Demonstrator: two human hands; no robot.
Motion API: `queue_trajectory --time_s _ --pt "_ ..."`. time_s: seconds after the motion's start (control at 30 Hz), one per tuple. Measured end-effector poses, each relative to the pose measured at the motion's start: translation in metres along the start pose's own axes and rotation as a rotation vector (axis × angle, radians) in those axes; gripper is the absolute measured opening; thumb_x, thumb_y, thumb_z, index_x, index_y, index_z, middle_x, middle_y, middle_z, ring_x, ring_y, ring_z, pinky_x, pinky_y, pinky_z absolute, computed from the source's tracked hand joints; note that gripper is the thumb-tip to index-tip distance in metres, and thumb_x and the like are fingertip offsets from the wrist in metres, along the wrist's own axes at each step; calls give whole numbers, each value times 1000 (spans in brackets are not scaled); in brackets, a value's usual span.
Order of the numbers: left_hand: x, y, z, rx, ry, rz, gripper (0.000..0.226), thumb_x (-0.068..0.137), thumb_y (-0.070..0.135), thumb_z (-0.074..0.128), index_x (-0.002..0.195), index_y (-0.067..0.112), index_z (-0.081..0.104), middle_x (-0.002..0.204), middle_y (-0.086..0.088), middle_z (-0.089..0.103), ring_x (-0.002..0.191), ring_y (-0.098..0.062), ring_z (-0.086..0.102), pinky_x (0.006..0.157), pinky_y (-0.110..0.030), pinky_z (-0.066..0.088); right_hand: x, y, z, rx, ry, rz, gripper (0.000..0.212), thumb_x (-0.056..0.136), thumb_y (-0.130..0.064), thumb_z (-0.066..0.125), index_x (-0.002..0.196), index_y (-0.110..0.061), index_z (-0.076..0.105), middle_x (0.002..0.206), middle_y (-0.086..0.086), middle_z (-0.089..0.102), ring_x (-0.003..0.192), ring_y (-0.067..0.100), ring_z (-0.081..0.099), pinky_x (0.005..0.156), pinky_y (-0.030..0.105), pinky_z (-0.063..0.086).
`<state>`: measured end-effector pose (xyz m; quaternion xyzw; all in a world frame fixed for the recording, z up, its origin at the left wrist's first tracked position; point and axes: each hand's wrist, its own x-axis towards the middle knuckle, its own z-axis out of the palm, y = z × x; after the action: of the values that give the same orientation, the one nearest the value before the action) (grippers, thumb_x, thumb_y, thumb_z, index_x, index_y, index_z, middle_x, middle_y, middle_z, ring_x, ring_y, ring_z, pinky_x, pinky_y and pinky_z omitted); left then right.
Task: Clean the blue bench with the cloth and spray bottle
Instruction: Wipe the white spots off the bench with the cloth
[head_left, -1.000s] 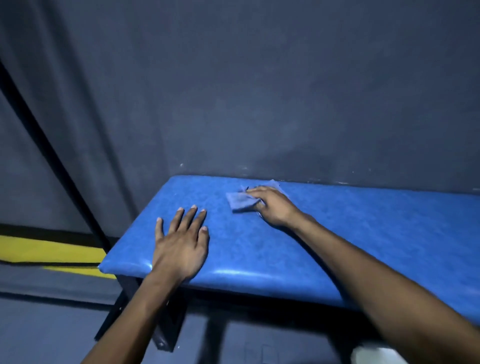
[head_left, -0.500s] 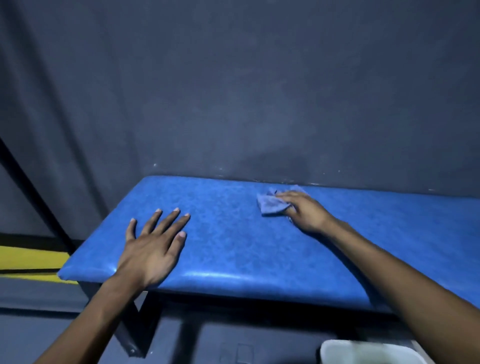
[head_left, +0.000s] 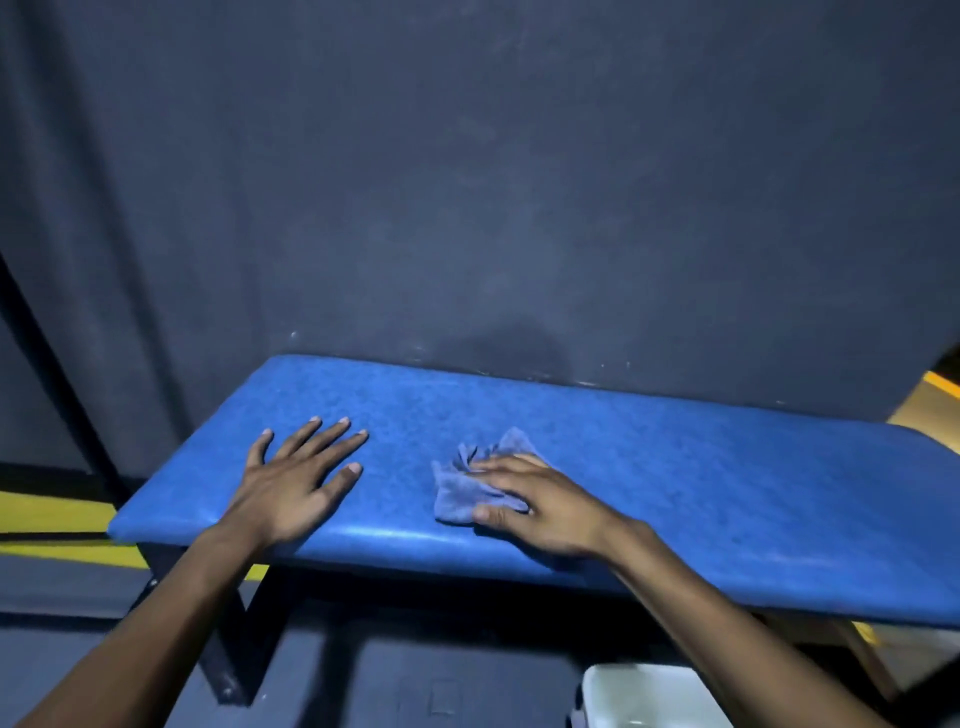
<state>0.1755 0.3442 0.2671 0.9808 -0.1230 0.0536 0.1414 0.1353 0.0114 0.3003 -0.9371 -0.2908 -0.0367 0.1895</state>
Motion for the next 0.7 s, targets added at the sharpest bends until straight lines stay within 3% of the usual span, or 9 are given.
queue_trajectory --time_s 0.13,0.27,0.37,0.47,0.53,0.6,0.67,0.7 --pt "-1 2 -3 1 -25 -34 65 88 75 5 150 58 19 164 26 14 153 -2 5 122 -52 -2 -47 -18 5 -41 68 39 45 96 -56 49 128 -29 62 134 -10 60 125 20 51 107 42 40" --pt "-25 18 -5 -1 -71 -42 67 91 65 15 154 45 27 166 14 17 154 -12 10 123 -54 2 -105 -50 29 -164 157 -55 36 100 -47 50 131 -31 59 131 -9 58 118 23 52 102 39 43" --pt "-84 36 6 -110 139 126 51 97 53 35 144 37 48 156 11 43 148 -15 31 121 -54 18 -158 -61 84 -221 115 -217 35 101 -43 52 131 -27 62 128 -5 62 115 20 53 99 35 40" --pt "-141 49 29 -265 332 359 31 99 29 50 126 25 64 127 7 65 122 -20 58 101 -47 43 -176 -36 153 -226 23 -189 28 101 -40 50 121 -27 66 121 -7 65 108 18 55 93 31 40" --pt "-161 46 55 -258 237 307 30 98 29 50 126 28 63 118 9 66 113 -20 59 92 -45 47 -168 -12 195 -172 -63 -40 26 98 -38 49 115 -26 64 118 -3 65 106 23 58 88 39 50" --pt "-171 32 87 -214 38 186 35 98 36 47 132 35 56 124 12 62 119 -18 55 95 -45 48 -150 2 230 -154 -174 188 41 92 -47 39 119 -27 61 124 0 62 111 30 57 87 46 51" --pt "-178 15 110 -154 -159 73 44 95 44 42 139 40 47 137 11 54 129 -19 48 101 -46 47 -135 12 259 -135 -291 337 69 83 -60 27 135 -24 55 144 4 50 133 31 46 103 46 38" --pt "-181 8 117 -131 -229 30 49 94 47 40 142 41 44 142 10 51 132 -21 46 104 -46 45 -131 13 277 -121 -290 400 74 83 -62 30 142 -21 48 153 5 41 143 28 36 110 46 29"
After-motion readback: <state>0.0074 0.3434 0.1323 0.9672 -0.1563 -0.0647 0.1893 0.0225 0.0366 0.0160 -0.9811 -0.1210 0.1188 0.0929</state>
